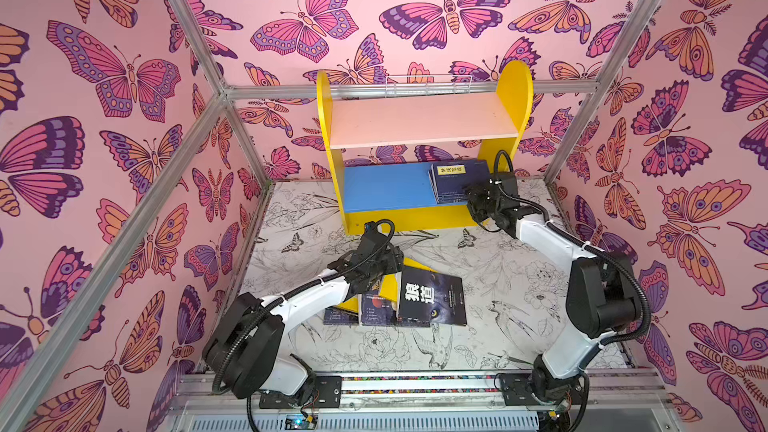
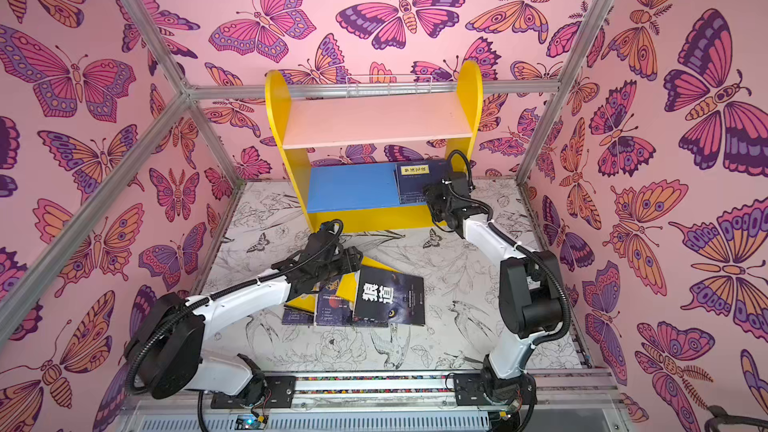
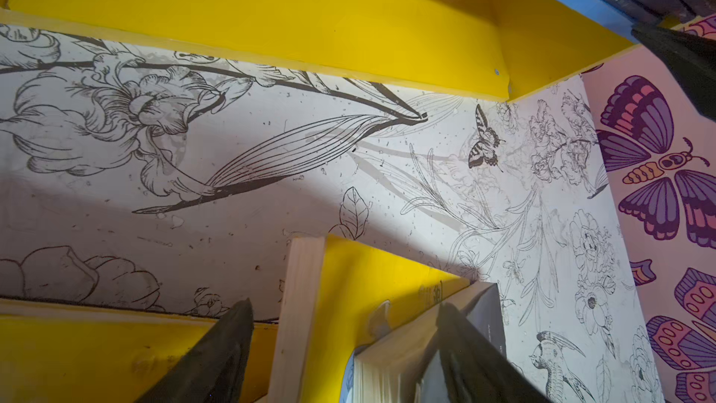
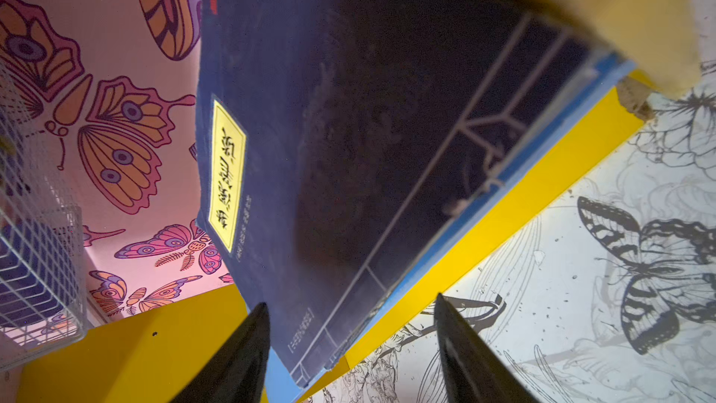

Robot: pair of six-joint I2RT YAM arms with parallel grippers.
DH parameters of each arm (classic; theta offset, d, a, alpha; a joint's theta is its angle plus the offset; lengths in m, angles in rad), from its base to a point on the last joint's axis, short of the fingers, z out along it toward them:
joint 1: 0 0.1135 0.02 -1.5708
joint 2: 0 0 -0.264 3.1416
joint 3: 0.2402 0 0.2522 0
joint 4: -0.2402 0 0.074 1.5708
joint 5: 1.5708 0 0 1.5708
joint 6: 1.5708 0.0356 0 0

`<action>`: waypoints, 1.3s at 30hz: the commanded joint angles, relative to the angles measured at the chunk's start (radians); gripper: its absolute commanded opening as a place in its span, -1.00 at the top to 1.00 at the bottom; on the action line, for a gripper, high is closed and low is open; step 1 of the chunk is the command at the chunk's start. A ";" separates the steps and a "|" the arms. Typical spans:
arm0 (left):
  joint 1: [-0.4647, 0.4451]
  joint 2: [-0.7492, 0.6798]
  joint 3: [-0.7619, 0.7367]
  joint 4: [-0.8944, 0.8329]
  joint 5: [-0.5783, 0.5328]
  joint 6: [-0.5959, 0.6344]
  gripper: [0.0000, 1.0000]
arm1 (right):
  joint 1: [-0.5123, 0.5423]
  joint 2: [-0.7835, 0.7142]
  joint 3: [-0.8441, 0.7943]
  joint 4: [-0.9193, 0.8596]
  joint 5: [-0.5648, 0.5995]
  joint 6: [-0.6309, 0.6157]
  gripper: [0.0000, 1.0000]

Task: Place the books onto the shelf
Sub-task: 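Lower the dark blue book onto the shelf stack and open the right gripper, then move both grippers to the dark book with white characters on the table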

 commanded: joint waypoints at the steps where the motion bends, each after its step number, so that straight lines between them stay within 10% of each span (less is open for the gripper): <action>1: 0.004 0.014 0.010 -0.013 0.003 -0.004 -0.54 | -0.035 -0.009 0.014 0.008 0.014 -0.010 -0.31; 20: 0.004 0.030 0.021 -0.013 0.006 0.004 -0.54 | -0.080 -0.053 0.007 0.081 -0.041 -0.106 -0.15; 39: -0.072 -0.120 0.081 -0.379 0.101 0.313 -0.61 | -0.009 -0.559 -0.585 -0.368 -0.277 -0.747 -0.22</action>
